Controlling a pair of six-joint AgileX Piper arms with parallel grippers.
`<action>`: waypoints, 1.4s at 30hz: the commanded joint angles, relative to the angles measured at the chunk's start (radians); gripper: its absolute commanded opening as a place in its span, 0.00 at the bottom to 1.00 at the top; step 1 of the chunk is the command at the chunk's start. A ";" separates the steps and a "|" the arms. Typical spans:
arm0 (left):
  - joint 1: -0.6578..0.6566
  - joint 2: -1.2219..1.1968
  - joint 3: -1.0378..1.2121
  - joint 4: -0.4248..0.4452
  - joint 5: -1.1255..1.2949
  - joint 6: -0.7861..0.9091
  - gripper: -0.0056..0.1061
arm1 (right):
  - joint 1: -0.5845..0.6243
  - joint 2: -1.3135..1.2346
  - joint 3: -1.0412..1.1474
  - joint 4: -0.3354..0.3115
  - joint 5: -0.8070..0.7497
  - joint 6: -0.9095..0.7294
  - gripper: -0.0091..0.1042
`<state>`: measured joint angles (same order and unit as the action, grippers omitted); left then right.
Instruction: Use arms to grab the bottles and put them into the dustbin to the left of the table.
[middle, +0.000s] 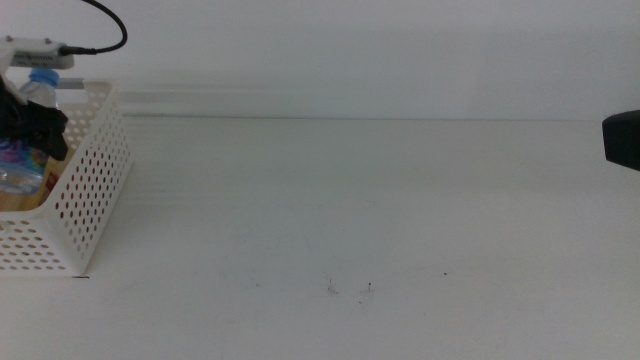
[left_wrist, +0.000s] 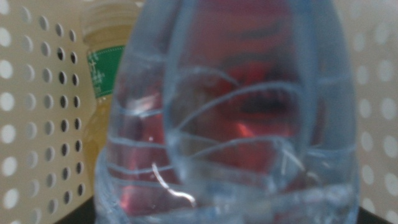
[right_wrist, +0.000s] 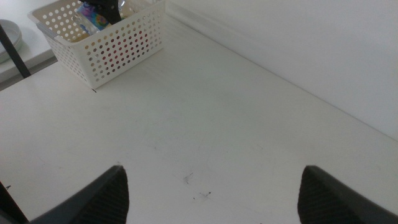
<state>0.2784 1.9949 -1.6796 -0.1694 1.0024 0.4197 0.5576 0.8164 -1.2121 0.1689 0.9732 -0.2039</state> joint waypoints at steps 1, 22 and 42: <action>0.000 0.003 -0.017 -0.020 -0.027 0.001 0.32 | 0.001 -0.001 -0.006 -0.002 -0.006 -0.002 0.79; -0.079 -0.302 0.067 0.056 0.085 -0.193 0.89 | 0.001 -0.001 -0.006 -0.002 -0.008 -0.002 0.79; -0.508 -1.087 0.677 0.009 -0.512 -0.189 0.89 | 0.001 -0.001 -0.006 -0.002 -0.008 -0.002 0.79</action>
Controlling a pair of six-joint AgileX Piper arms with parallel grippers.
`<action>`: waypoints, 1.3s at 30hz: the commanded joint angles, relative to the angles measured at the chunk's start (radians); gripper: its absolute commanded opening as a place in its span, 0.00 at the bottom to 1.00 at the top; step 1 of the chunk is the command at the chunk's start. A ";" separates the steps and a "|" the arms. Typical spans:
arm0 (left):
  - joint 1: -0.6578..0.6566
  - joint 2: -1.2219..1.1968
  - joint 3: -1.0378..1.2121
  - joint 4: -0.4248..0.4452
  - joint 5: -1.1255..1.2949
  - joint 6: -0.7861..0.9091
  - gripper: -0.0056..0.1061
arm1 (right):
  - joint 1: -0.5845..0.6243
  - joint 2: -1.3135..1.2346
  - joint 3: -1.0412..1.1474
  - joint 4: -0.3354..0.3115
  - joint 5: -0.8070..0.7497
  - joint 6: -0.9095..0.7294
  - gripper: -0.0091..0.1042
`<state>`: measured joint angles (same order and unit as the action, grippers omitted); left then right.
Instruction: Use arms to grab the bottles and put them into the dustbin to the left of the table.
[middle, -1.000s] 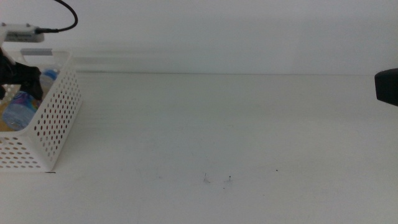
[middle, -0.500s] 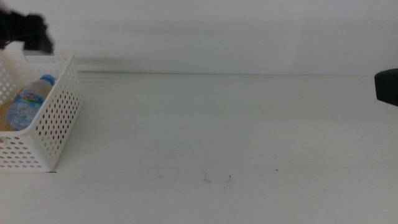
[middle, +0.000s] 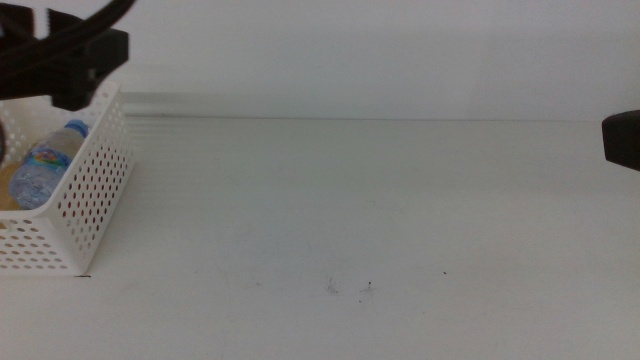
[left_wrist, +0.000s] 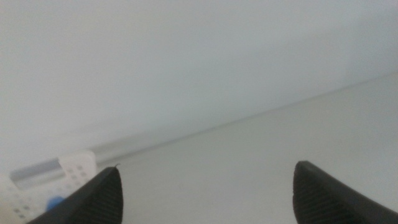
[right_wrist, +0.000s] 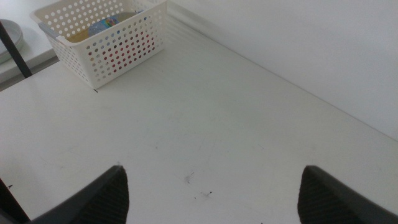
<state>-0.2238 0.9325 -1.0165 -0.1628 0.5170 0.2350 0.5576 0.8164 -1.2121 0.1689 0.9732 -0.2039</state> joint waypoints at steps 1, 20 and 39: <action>-0.006 -0.035 0.014 0.007 -0.027 -0.004 0.89 | 0.001 -0.001 -0.006 -0.002 -0.008 -0.002 0.79; -0.006 -0.120 0.014 0.022 -0.029 -0.001 0.89 | 0.001 -0.013 0.011 -0.042 -0.043 -0.002 0.79; 0.148 -0.426 0.578 -0.037 -0.374 -0.001 0.89 | -0.342 -0.368 0.697 -0.155 -0.586 -0.002 0.79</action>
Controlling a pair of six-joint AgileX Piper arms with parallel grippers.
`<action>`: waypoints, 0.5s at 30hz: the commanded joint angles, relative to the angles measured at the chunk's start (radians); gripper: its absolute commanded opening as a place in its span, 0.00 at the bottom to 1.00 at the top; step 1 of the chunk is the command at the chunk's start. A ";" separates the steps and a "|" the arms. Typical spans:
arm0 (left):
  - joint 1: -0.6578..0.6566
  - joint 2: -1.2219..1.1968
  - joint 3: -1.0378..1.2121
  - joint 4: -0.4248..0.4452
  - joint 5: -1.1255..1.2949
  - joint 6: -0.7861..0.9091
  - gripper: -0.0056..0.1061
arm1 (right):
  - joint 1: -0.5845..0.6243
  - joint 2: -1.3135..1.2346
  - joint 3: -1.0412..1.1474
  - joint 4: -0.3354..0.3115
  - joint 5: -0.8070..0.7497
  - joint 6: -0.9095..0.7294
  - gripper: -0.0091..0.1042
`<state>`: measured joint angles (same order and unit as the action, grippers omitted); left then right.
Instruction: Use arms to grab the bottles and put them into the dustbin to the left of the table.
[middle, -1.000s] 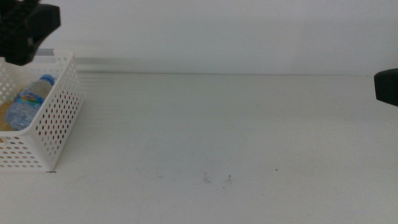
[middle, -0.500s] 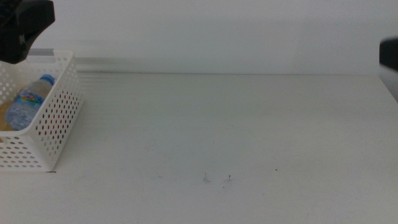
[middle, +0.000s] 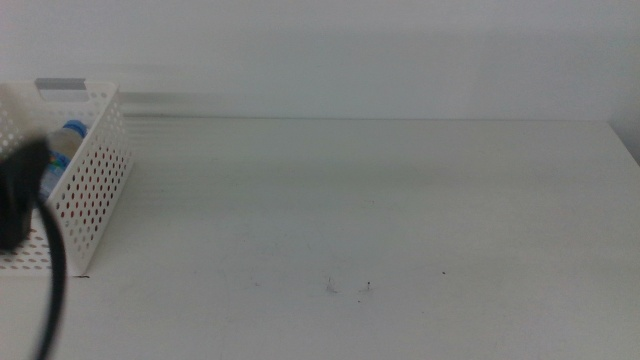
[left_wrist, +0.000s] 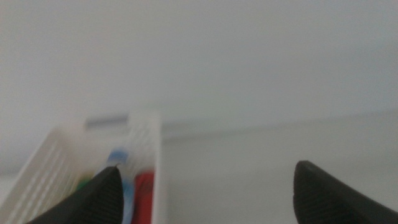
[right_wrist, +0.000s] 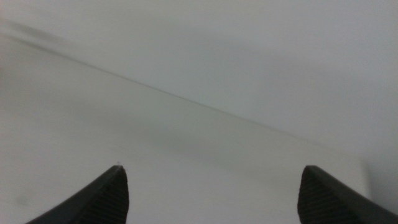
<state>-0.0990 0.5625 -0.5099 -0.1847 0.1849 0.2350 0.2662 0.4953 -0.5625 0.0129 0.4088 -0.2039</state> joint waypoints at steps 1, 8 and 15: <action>0.041 -0.104 0.127 -0.007 -0.042 -0.001 0.89 | -0.093 -0.095 0.091 0.014 -0.021 -0.002 0.79; 0.059 -0.389 0.370 0.009 -0.010 -0.001 0.89 | -0.268 -0.427 0.354 0.044 -0.060 -0.002 0.79; 0.059 -0.537 0.461 -0.018 -0.008 -0.001 0.89 | -0.278 -0.495 0.509 0.056 -0.175 -0.002 0.79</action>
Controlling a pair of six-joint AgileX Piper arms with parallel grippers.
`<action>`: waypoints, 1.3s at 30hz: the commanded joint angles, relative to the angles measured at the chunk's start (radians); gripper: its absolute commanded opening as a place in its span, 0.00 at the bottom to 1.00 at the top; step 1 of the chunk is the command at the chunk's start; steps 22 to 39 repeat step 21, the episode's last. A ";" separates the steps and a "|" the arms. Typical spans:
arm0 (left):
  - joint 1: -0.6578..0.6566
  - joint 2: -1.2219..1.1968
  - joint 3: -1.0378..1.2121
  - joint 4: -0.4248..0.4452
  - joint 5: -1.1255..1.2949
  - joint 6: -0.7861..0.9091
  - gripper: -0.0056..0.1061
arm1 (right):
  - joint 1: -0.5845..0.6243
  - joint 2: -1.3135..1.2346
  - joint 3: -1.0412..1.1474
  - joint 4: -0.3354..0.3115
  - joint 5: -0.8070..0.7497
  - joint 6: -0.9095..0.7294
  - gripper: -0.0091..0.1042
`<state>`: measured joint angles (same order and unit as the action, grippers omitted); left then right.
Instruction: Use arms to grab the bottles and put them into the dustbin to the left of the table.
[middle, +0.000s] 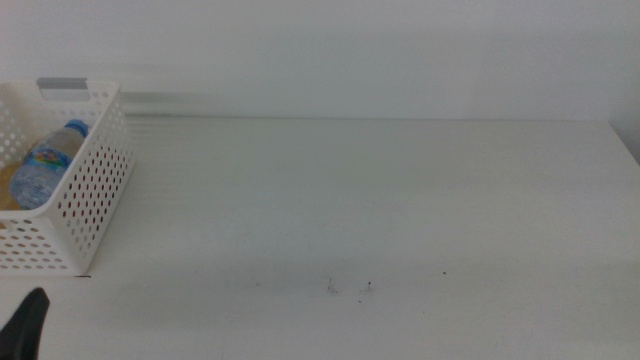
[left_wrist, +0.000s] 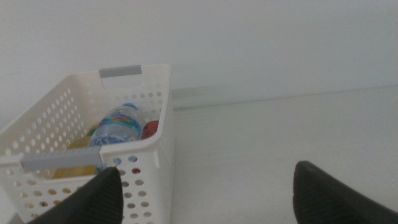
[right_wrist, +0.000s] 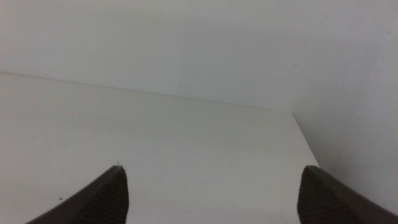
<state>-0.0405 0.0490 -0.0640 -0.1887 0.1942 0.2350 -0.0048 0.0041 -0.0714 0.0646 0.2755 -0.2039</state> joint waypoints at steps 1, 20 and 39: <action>0.001 -0.043 0.028 -0.020 -0.021 -0.001 0.89 | -0.007 -0.004 0.030 0.005 -0.047 -0.002 0.79; 0.064 -0.049 0.064 -0.084 -0.064 -0.001 0.89 | -0.007 -0.004 0.071 0.013 -0.126 -0.002 0.79; 0.064 -0.049 0.064 -0.084 -0.064 -0.001 0.89 | -0.007 -0.004 0.071 0.013 -0.126 -0.002 0.79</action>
